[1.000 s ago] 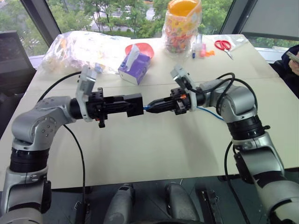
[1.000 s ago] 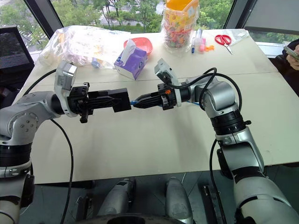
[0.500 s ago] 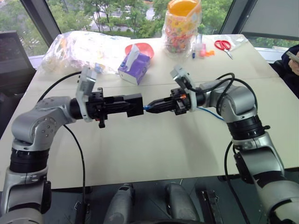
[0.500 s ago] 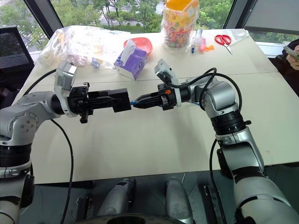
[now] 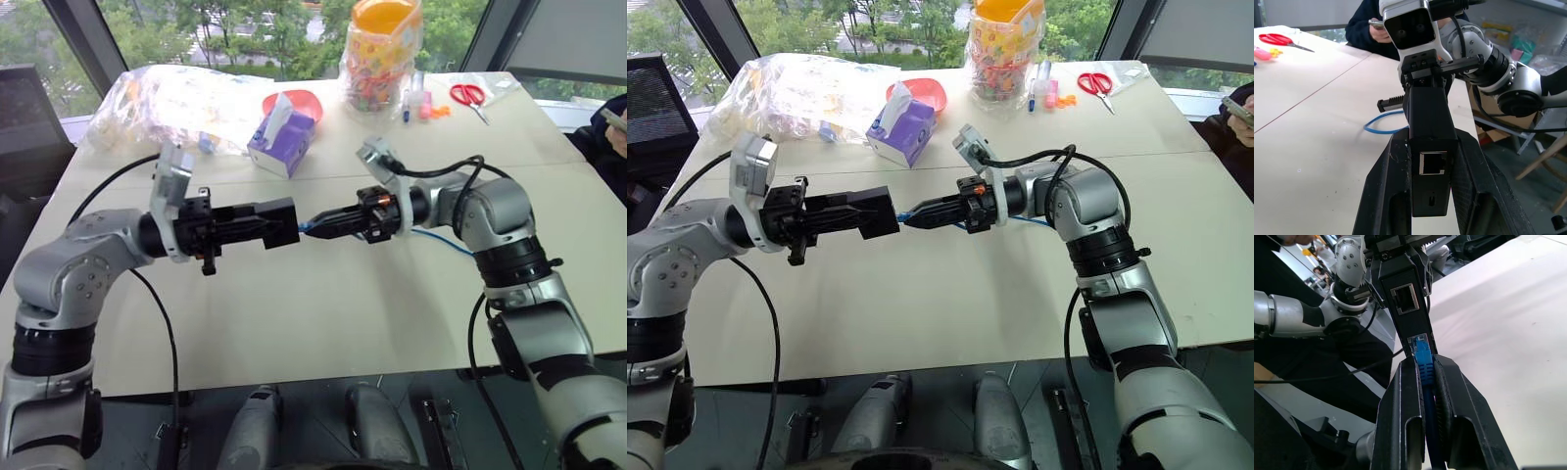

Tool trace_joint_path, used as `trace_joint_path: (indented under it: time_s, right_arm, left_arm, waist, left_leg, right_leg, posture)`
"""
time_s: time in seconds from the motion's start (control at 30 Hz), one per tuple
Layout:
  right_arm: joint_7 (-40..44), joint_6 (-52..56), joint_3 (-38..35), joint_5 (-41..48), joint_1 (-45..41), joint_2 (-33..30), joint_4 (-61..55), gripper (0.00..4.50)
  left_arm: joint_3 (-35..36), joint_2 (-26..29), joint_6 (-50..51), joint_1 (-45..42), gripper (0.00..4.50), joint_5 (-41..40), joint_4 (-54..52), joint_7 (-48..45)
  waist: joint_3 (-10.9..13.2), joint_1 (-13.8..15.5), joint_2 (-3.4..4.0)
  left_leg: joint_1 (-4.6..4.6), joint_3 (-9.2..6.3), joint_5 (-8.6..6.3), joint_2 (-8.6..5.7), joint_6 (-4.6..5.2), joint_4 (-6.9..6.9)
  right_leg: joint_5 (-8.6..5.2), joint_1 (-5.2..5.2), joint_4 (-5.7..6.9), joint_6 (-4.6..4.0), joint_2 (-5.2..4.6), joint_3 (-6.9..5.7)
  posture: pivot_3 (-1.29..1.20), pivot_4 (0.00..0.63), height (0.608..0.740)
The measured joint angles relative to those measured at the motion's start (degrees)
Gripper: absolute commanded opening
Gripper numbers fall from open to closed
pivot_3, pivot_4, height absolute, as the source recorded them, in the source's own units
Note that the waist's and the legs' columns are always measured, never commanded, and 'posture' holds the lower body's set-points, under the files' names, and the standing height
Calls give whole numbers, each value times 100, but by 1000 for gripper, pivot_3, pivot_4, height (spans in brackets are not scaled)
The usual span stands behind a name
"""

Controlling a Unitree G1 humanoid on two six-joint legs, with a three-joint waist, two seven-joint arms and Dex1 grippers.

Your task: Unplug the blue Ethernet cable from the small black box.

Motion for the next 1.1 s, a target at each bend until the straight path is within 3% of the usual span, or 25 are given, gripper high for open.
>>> trace_joint_path:
  time_s: [0.3, 0.43, 0.73, 1.1]
  right_arm:
    - [-55, 20, -17, 117, 120, -117, -386, 15]
    - [-218, 153, -251, 262, 324, -294, -846, 1585]
    - [-463, 413, -363, 585, 362, -219, -1410, 1585]
    - [-594, 292, -345, 547, 272, -60, -1073, 1585]
  left_arm:
    - [-19, 47, 53, 10, 484, -175, -48, 80]
    - [-55, 88, 54, -8, 484, -125, 46, 37]
    - [-60, -67, 53, -151, 484, -67, 157, 83]
    - [-53, -79, 78, -125, 484, -69, 128, 173]
  waist:
    - [0, 2, 0]
    - [0, 6, 0]
    - [0, 5, 0]
    - [0, 4, 0]
  left_leg:
    - [-2, 0, 0, 0, 0, 0]
    - [-6, 0, 0, 0, 0, 3]
    - [-9, 0, 0, 0, 0, 5]
    - [-12, 0, 0, 0, 0, 7]
  right_leg:
    - [4, -1, 0, 8, 0, 0]
    - [0, -3, 0, 0, 0, 0]
    - [-1, -4, -2, -3, 0, 0]
    - [0, -6, -2, -1, 0, 0]
  posture:
    - [0, 150, 726]
    - [0, 150, 726]
    - [0, 150, 726]
    - [0, 150, 726]
